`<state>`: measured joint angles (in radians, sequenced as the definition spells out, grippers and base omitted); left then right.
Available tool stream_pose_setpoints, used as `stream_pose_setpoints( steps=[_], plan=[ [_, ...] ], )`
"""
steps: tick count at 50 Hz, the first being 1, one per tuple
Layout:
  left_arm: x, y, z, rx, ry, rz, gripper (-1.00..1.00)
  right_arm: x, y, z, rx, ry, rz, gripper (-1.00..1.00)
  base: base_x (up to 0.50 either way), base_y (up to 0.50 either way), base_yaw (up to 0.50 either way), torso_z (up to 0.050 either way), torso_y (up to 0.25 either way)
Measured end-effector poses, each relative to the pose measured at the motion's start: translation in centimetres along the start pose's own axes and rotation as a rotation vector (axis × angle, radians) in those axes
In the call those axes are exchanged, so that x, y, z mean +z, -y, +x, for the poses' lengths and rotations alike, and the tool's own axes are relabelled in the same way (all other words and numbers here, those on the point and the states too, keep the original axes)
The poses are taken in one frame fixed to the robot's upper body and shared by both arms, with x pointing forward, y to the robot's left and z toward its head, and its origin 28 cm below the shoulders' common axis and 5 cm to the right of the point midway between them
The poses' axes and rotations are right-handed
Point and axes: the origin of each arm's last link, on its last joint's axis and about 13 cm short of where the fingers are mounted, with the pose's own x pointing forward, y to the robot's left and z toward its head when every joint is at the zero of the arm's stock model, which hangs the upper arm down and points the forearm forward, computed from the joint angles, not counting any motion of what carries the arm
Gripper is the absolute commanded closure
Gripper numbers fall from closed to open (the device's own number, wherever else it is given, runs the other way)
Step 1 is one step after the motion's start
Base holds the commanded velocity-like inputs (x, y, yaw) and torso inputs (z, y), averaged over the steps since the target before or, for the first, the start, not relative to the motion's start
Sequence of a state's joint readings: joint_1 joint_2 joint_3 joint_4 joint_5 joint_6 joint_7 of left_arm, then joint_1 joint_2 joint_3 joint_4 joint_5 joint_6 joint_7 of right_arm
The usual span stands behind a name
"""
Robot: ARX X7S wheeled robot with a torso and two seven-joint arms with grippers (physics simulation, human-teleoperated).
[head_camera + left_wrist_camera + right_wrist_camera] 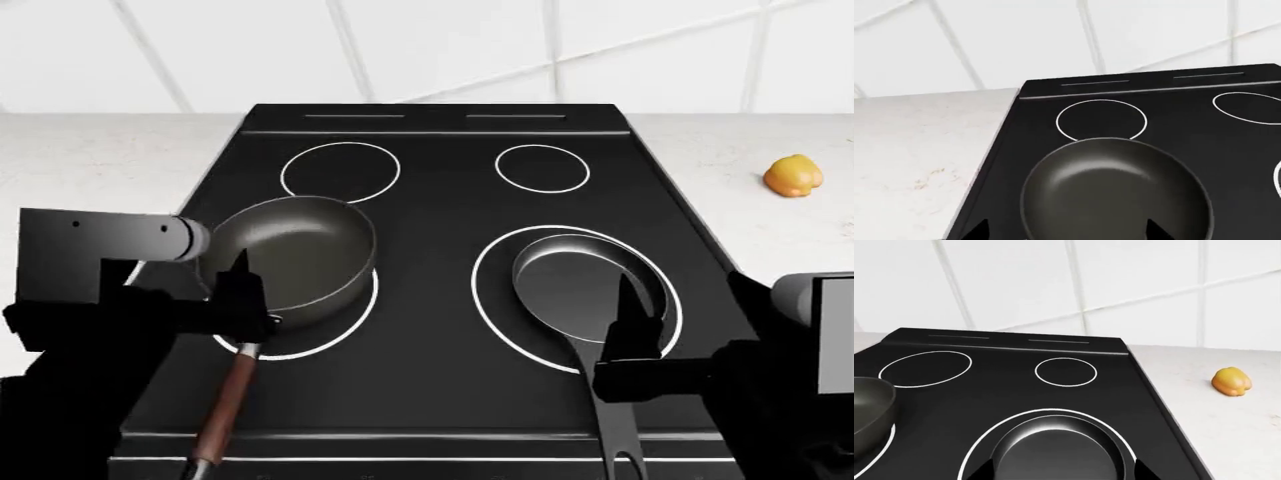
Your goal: Place both pans onto different burners. Then place the bell pepper and the fish on different pans.
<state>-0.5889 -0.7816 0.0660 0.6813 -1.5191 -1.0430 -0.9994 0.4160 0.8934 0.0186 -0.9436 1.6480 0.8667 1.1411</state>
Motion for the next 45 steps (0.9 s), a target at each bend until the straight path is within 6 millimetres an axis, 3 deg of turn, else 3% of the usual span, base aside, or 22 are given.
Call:
stream_pose_setpoints(
  steps=[20, 33, 40, 45],
  plan=[
    [3.9, -0.3, -2.3, 0.018, 0.199, -0.004, -1.0, 0.1, -0.1, 0.1, -0.053, 0.067, -0.048, -1.0, 0.0, 0.0, 0.0, 0.0, 0.0],
    [4.0, -0.1, -3.6, -0.002, 0.292, -0.02, -1.0, 0.0, -0.3, 0.0, -0.072, 0.165, -0.092, -1.0, 0.0, 0.0, 0.0, 0.0, 0.0],
    [3.8, -0.1, -3.9, -0.007, 0.311, -0.029, -1.0, 0.1, -0.4, 0.0, -0.086, 0.176, -0.109, -1.0, -0.5, 0.0, 0.0, 0.0, 0.0],
    [3.7, -0.2, -4.1, -0.003, 0.322, -0.035, -1.0, 0.1, -0.4, -0.1, -0.073, 0.182, -0.096, -1.0, 0.0, -0.5, 0.0, 0.0, 0.0]
  ],
)
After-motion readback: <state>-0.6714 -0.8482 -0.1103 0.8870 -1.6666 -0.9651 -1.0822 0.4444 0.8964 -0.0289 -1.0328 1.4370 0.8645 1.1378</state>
